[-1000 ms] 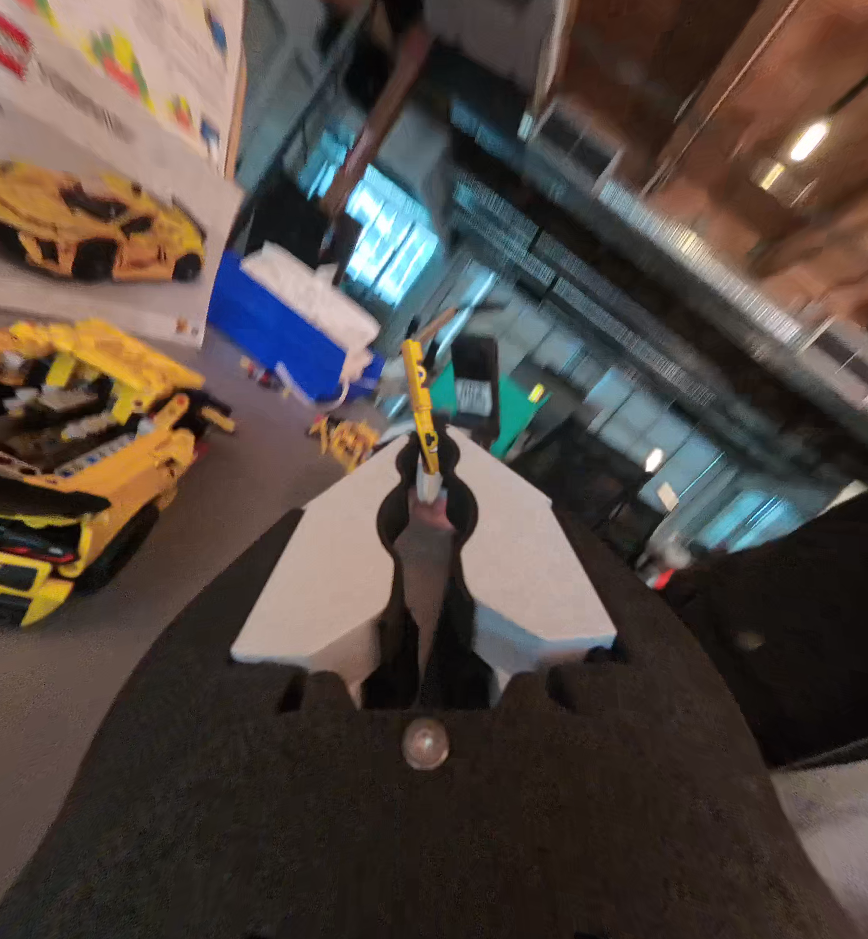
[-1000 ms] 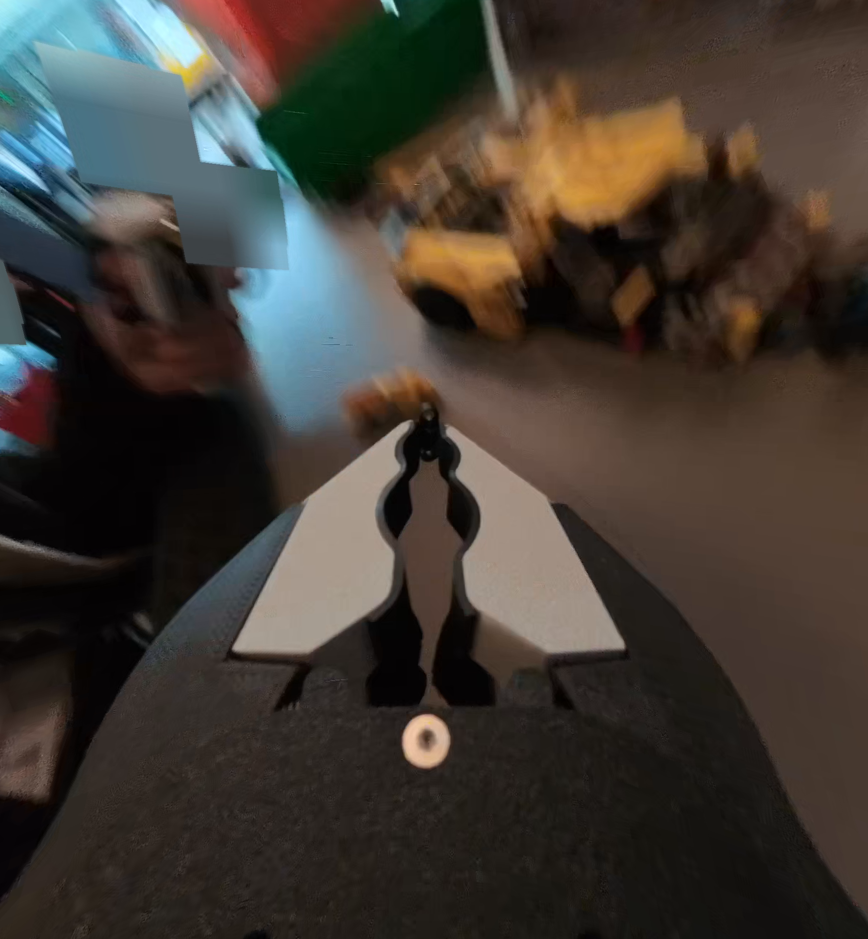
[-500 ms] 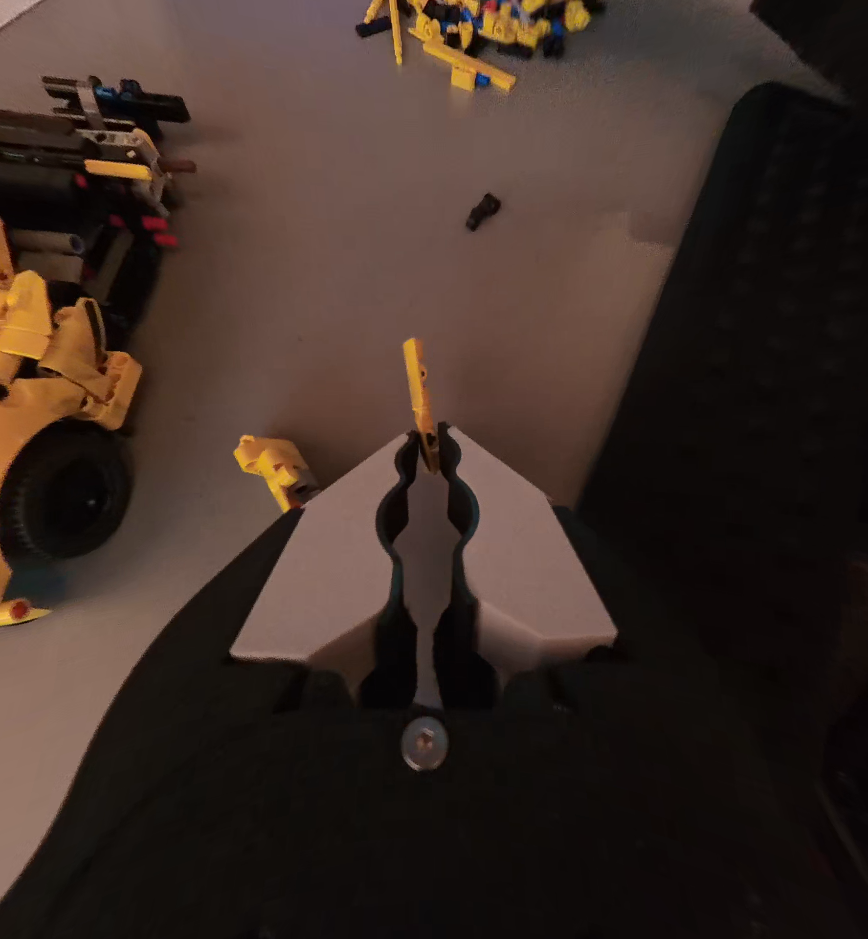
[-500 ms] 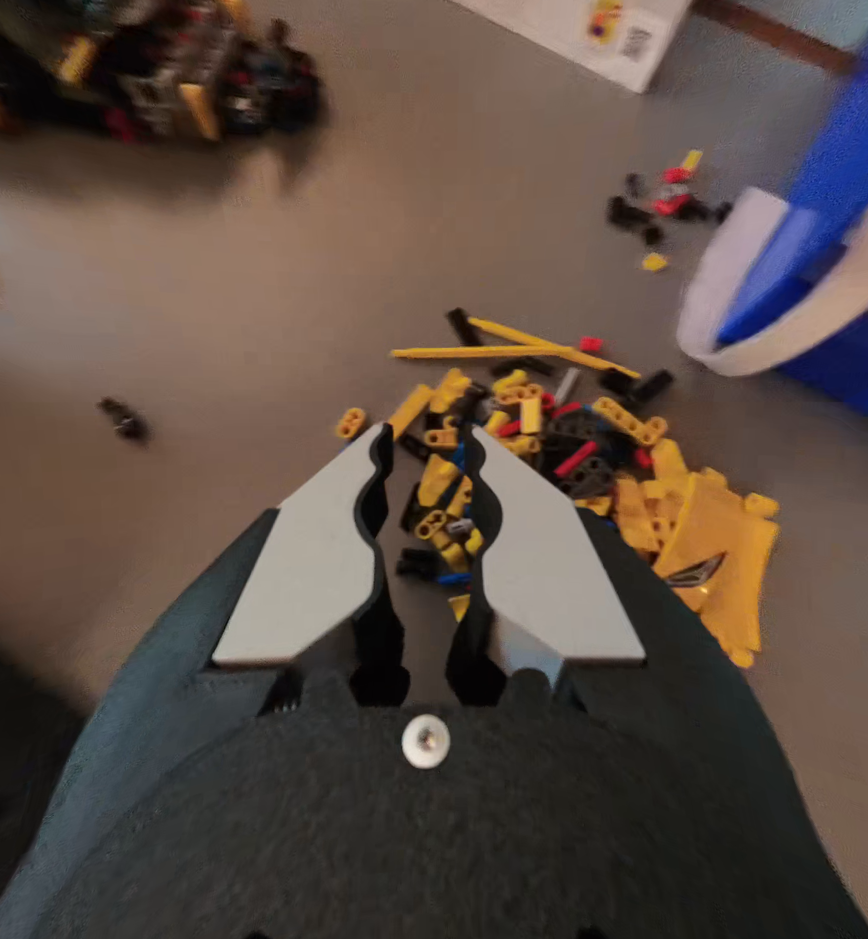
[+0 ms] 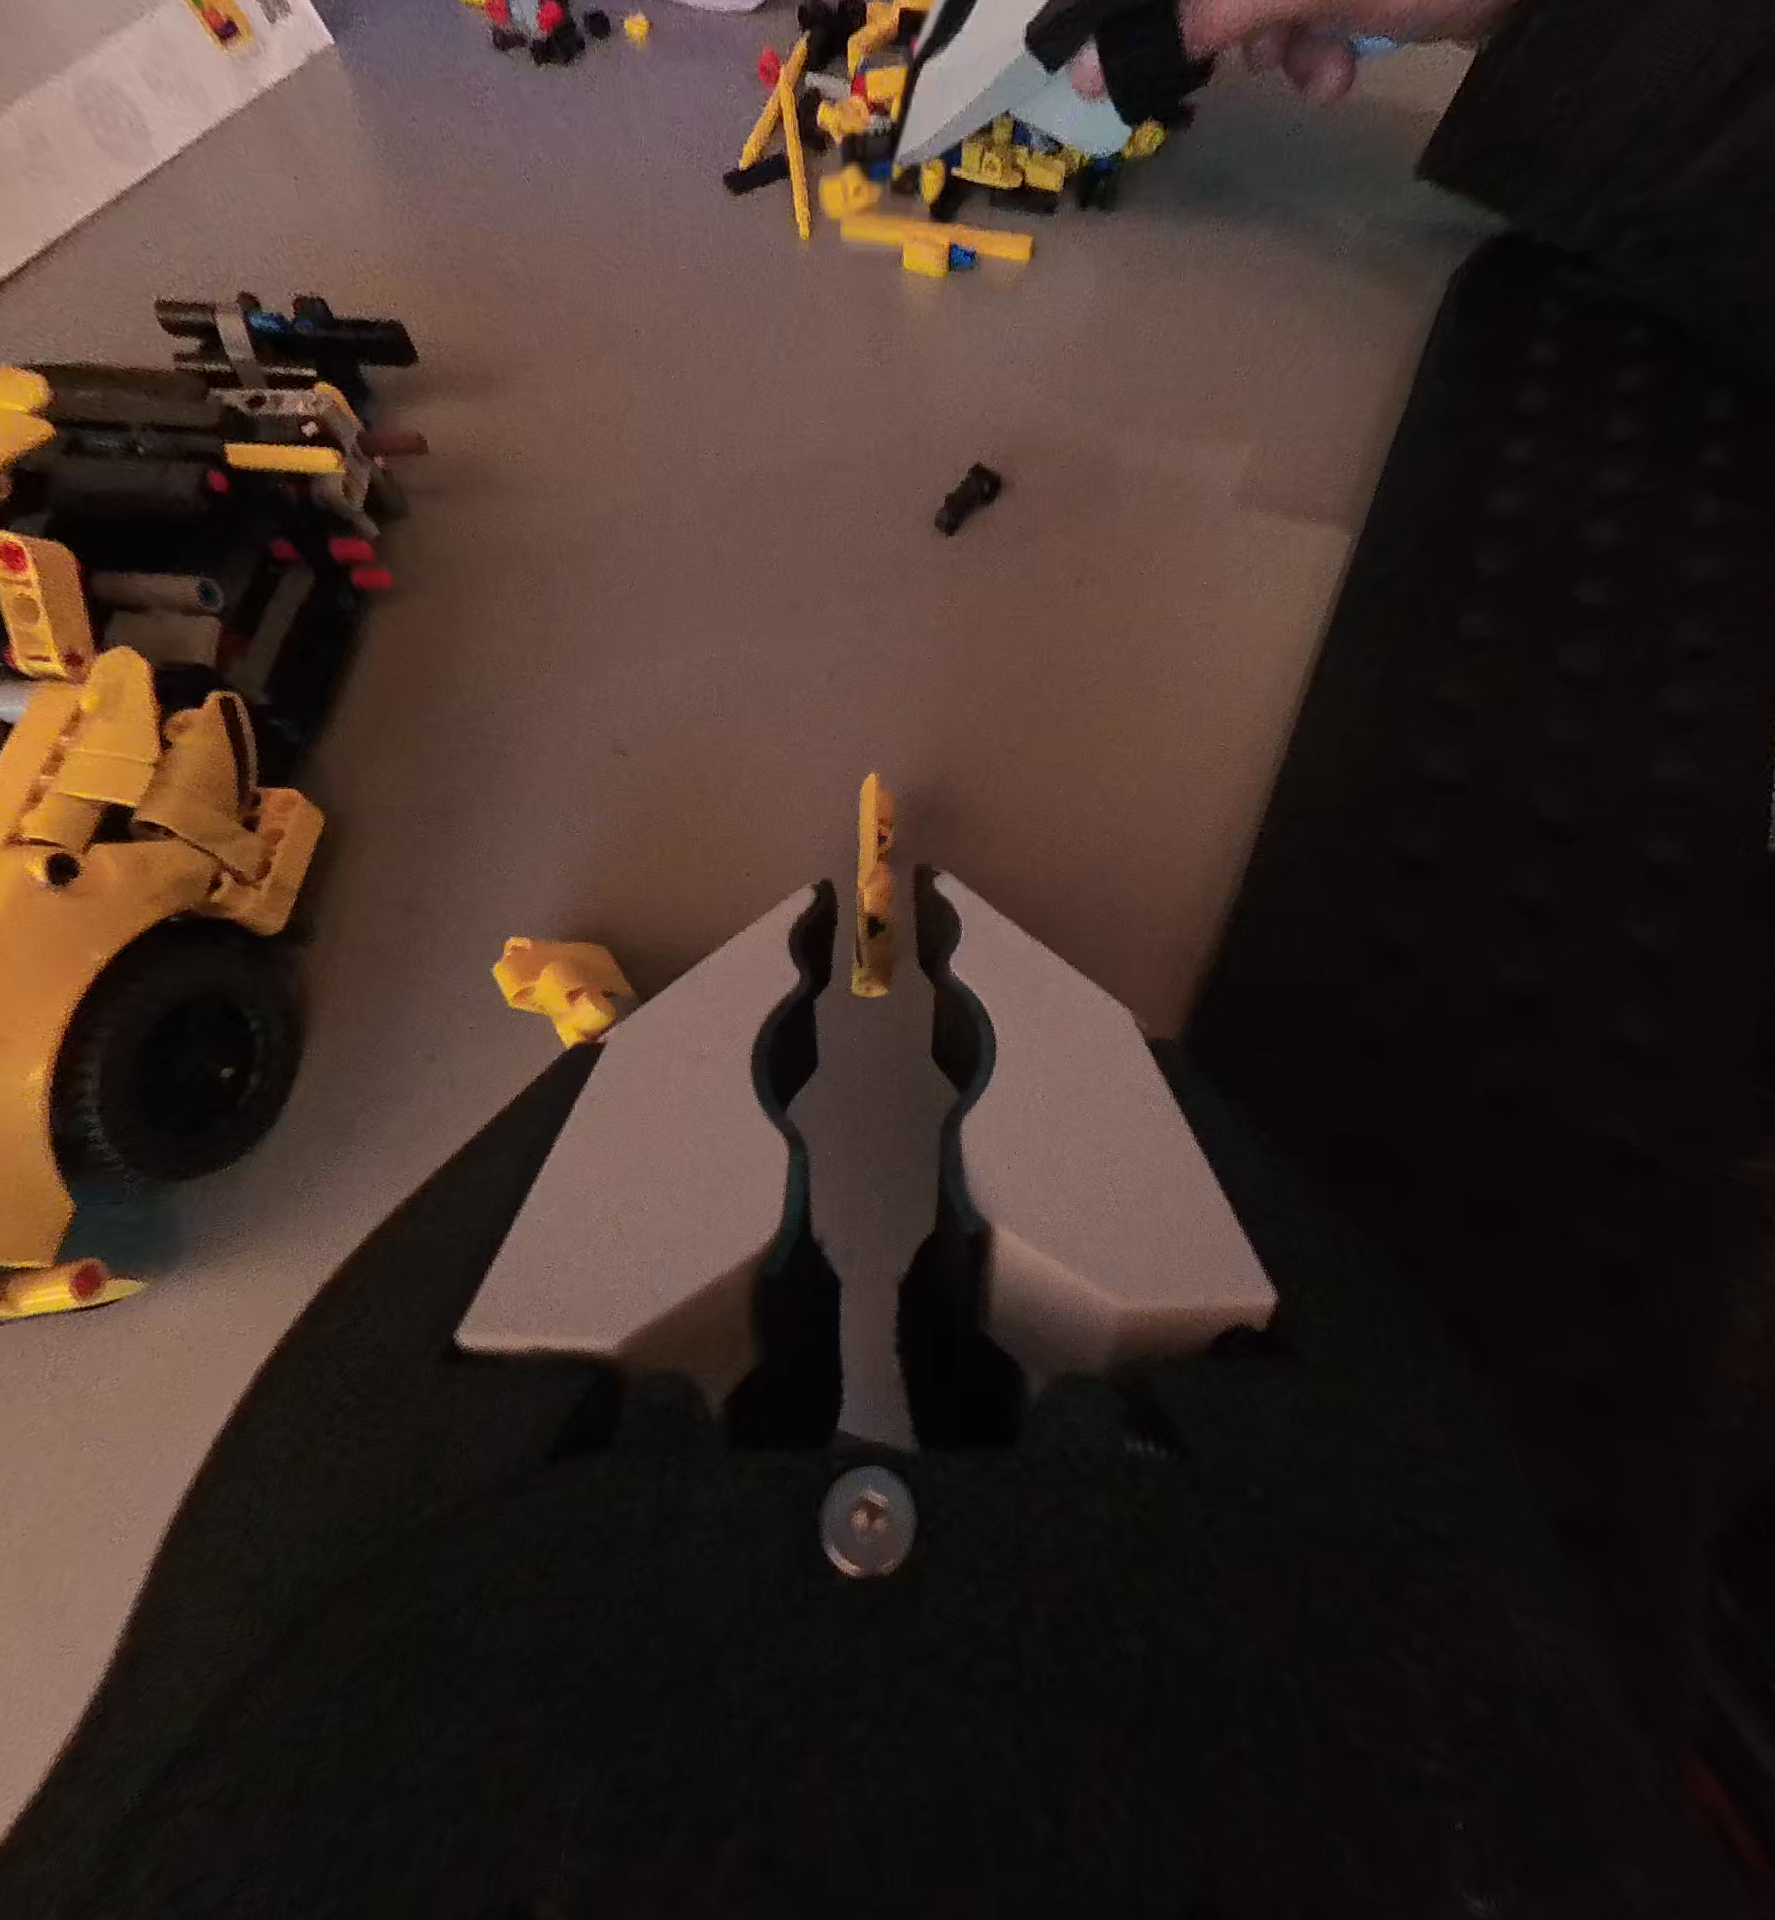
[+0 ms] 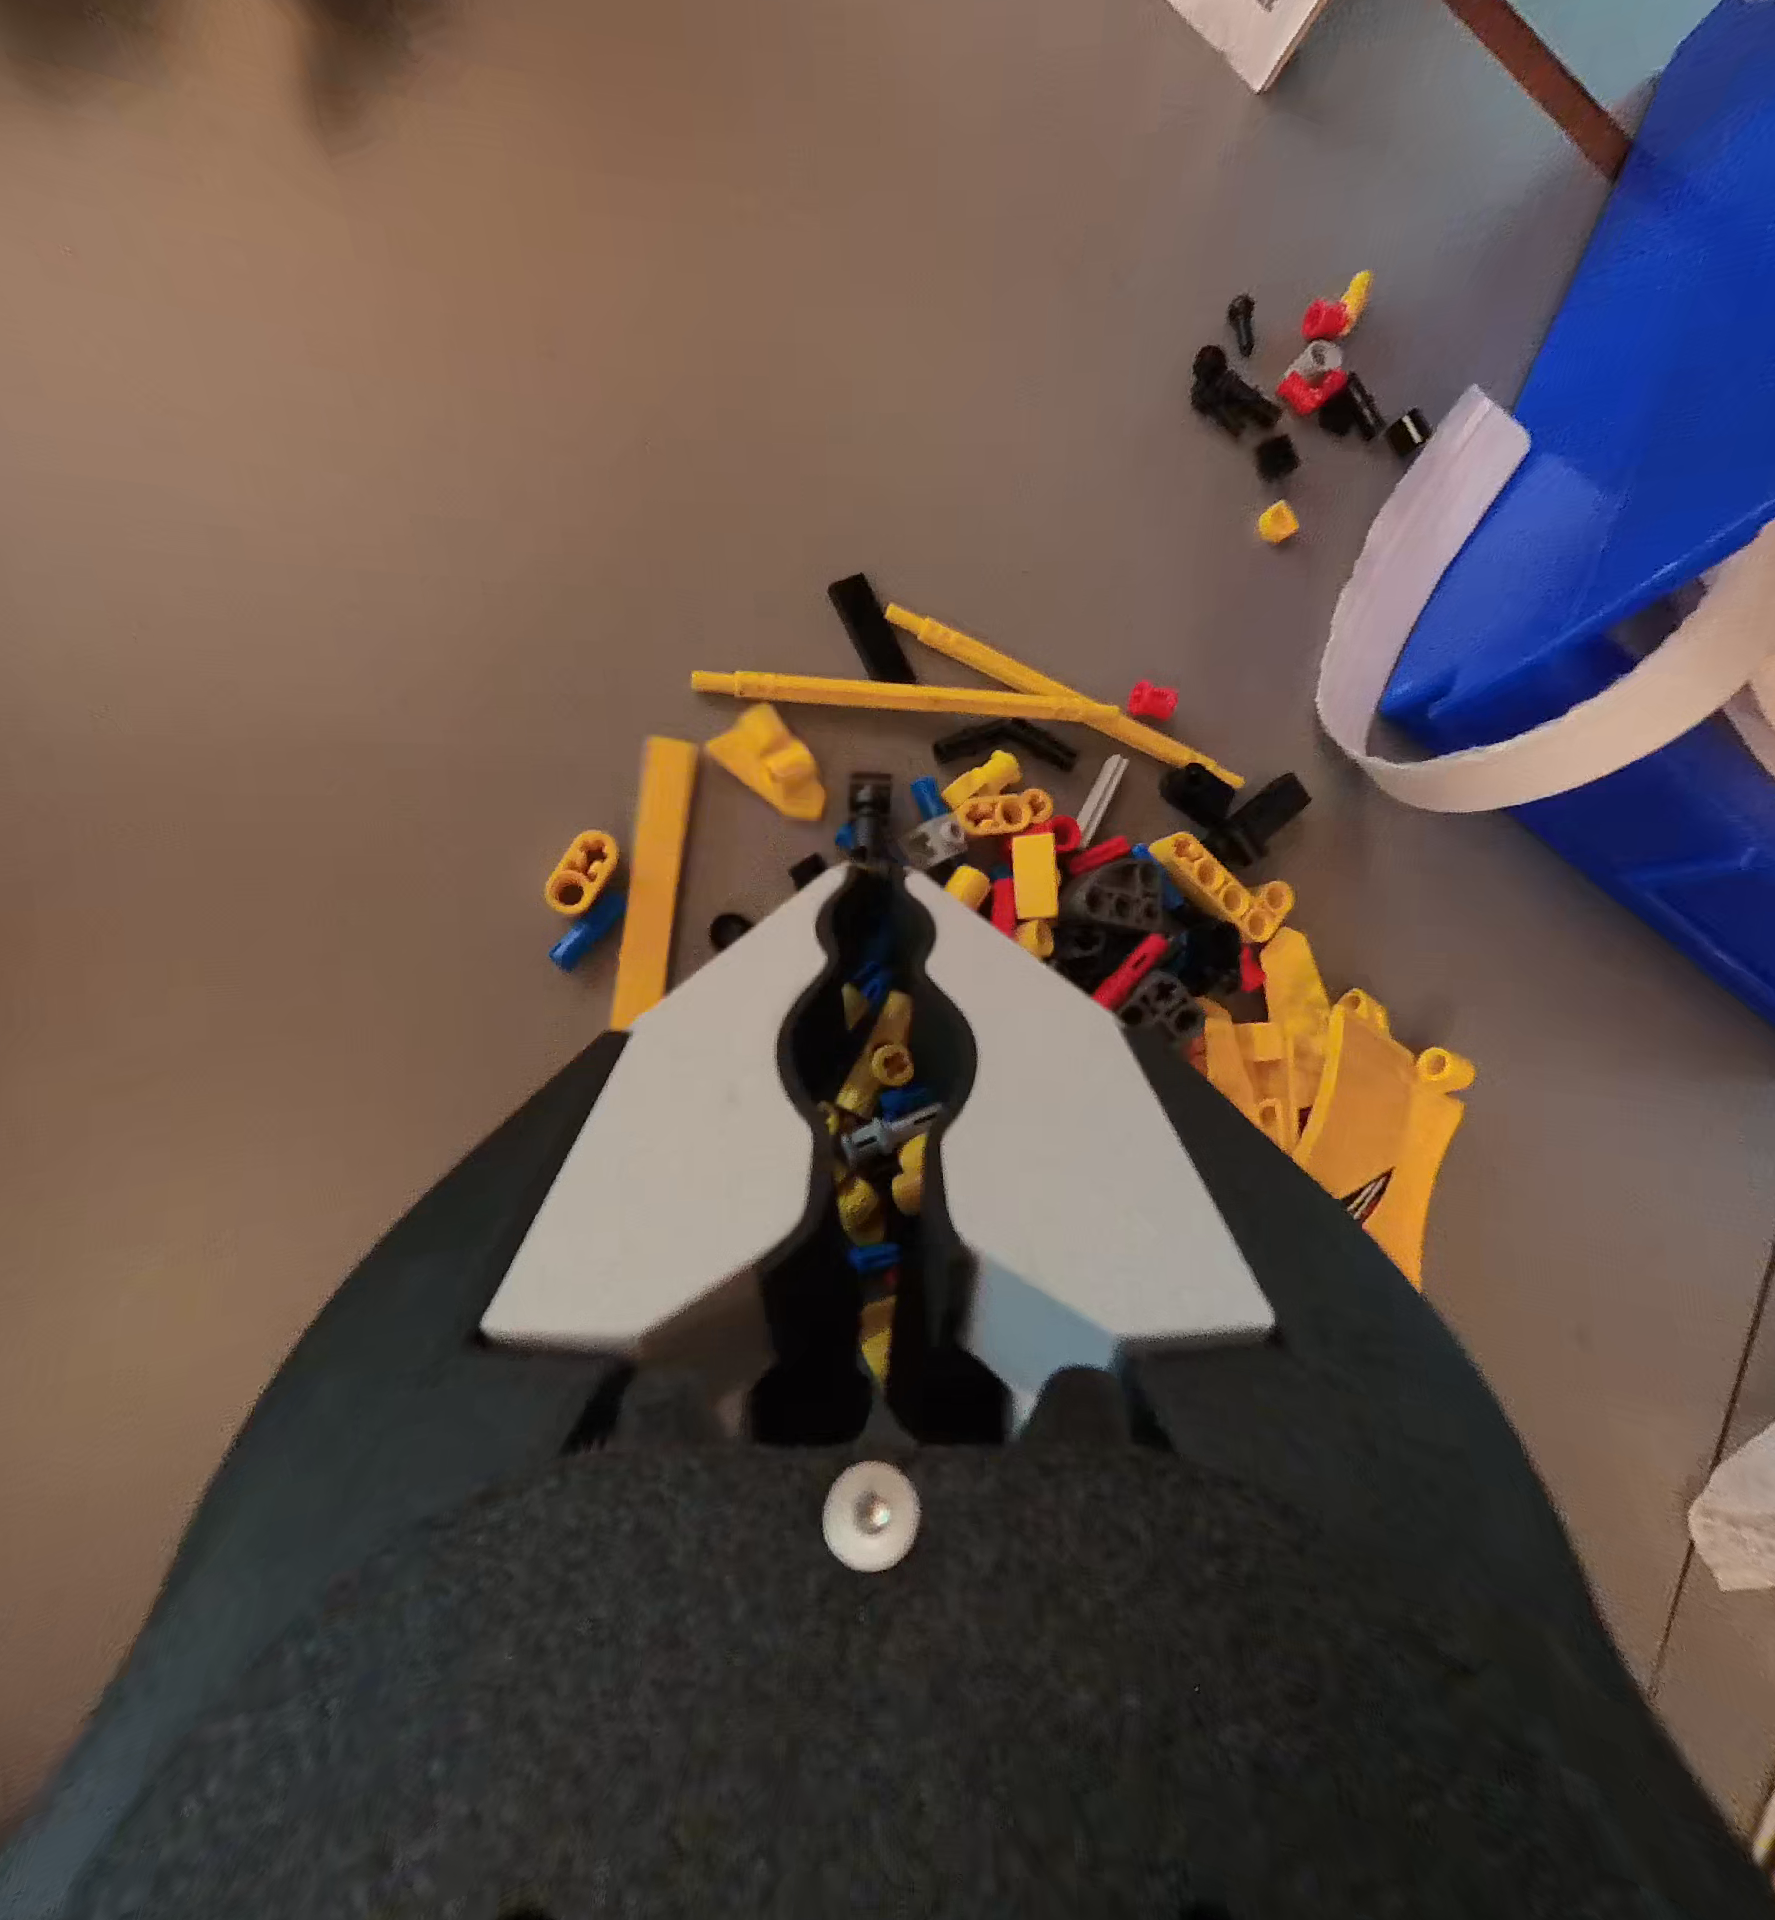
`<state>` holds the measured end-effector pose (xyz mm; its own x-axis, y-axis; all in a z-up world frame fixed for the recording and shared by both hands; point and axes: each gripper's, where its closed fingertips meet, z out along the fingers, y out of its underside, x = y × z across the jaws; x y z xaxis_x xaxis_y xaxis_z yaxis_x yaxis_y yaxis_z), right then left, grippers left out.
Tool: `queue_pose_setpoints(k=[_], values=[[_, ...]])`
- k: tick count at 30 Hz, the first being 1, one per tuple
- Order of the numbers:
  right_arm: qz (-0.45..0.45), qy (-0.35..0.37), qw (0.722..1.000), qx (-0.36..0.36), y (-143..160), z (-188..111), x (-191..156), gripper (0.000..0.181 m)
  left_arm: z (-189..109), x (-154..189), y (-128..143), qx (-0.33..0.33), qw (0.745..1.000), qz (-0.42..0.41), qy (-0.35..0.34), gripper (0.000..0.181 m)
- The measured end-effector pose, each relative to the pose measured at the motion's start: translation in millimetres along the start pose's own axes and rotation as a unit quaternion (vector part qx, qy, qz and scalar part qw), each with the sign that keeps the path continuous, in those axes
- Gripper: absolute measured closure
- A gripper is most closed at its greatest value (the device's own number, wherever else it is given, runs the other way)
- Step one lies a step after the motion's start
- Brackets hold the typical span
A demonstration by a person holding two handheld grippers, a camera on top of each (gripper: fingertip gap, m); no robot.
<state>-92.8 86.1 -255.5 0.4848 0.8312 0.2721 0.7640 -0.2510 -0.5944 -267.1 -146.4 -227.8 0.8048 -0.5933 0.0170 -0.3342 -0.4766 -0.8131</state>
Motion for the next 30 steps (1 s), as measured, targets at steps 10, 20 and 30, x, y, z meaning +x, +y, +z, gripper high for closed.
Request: queue_pose_setpoints(k=[10, 20, 30], values=[[0.05, -0.218, 0.962, 0.157, -47, -55, -53, 0.178, -12, -1, -20, 0.066, 0.997, -0.039, 0.018, 0.167], [-0.364, -0.074, 0.828, 0.42, -161, -135, -220, 0.179, -72, -7, -76, 0.288, 0.899, -0.257, 0.209, 0.154], [-0.418, -0.065, 0.801, 0.424, -162, -141, -252, 0.179, -77, 3, -79, 0.294, 0.902, -0.226, 0.222, 0.175]])
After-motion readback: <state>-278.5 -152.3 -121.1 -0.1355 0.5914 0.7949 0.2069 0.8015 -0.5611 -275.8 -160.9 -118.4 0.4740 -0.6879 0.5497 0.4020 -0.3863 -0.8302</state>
